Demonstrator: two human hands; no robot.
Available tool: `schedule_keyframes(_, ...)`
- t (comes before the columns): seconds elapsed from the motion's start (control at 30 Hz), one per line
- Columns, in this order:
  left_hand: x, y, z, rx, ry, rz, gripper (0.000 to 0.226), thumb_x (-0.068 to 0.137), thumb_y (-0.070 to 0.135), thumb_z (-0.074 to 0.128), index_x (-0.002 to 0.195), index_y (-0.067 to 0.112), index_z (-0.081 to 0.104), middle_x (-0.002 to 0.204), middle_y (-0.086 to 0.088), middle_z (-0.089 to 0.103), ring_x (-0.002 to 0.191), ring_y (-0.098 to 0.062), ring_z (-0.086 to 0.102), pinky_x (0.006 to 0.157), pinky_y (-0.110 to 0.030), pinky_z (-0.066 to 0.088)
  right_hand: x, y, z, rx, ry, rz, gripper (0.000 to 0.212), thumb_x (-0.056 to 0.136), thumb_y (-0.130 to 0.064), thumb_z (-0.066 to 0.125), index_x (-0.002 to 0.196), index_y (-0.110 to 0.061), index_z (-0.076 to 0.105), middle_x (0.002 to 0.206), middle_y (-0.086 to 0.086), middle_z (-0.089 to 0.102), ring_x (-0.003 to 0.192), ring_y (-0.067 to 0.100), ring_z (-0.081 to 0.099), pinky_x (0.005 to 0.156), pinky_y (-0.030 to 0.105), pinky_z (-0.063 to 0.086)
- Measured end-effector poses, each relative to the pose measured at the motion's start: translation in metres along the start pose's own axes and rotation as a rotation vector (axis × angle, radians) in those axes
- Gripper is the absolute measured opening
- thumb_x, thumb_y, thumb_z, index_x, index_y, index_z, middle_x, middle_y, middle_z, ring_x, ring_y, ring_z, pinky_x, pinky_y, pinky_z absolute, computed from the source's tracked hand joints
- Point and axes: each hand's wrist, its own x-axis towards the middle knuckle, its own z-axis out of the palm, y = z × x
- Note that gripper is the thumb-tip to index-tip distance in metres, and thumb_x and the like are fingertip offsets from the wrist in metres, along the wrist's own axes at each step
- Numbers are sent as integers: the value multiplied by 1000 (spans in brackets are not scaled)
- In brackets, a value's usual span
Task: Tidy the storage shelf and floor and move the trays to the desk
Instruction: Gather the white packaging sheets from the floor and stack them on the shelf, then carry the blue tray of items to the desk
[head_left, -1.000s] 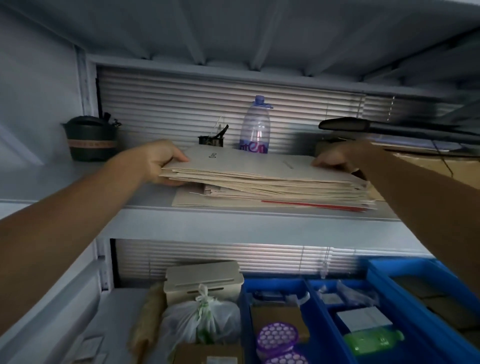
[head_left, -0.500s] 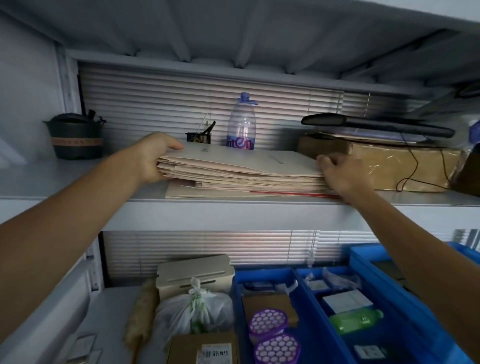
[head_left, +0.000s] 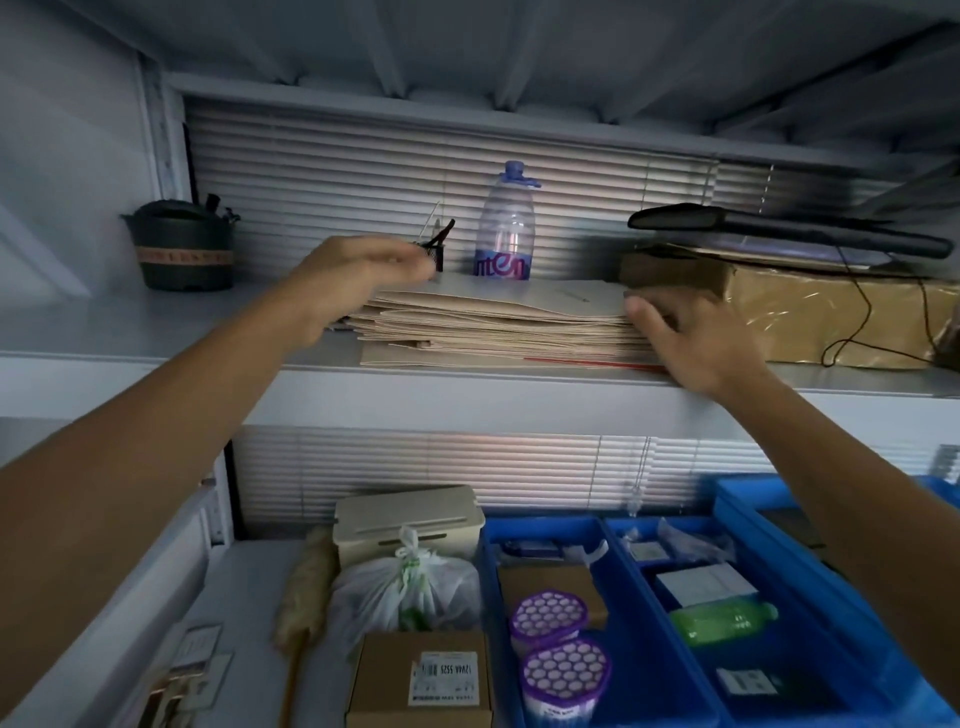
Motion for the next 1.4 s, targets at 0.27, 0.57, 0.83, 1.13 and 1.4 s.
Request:
schedule_keyframes(0.27, 1, -8, 4, 366, -193, 102, 61, 62, 75, 59, 119, 52, 62, 141, 17, 53, 131, -7, 45, 115, -39, 30, 8, 7, 10, -120, -116, -33, 82, 84, -84, 16, 131, -34, 61, 137, 3, 61, 127, 32, 51, 107, 51, 41)
schedule_keyframes(0.57, -7, -10, 10, 382, -79, 141, 42, 79, 50, 71, 120, 45, 65, 142, 12, 54, 131, -11, 46, 107, -28, 31, 4, 3, 11, -98, -39, -16, 73, 87, -80, 25, 129, -33, 63, 136, 4, 62, 126, 35, 51, 108, 52, 38)
schedule_keyframes(0.83, -11, -10, 16, 394, 12, 165, 48, 80, 46, 72, 127, 39, 62, 143, 6, 53, 130, -11, 47, 99, -21, 28, 3, 3, 13, -95, 13, -48, 63, 92, -70, 32, 128, -29, 65, 135, 7, 63, 126, 36, 50, 109, 46, 31)
schedule_keyframes(1.13, -57, -20, 43, 306, 557, 792, 19, 92, 21, 63, 102, 10, 74, 103, -5, 73, 98, -18, 66, 90, -40, 49, -50, -13, 10, 162, 534, -132, 23, 96, -20, 56, 107, -7, 72, 108, 10, 70, 104, 25, 62, 92, 29, 43)
schedule_keyframes(1.4, -148, -136, 202, 171, -40, 583, 11, 88, 17, 62, 92, 18, 73, 84, 6, 67, 76, -7, 60, 69, -29, 51, -247, -1, 94, 492, 200, 359, 21, 91, -3, 50, 72, -10, 58, 62, -2, 54, 56, 13, 48, 54, 24, 38)
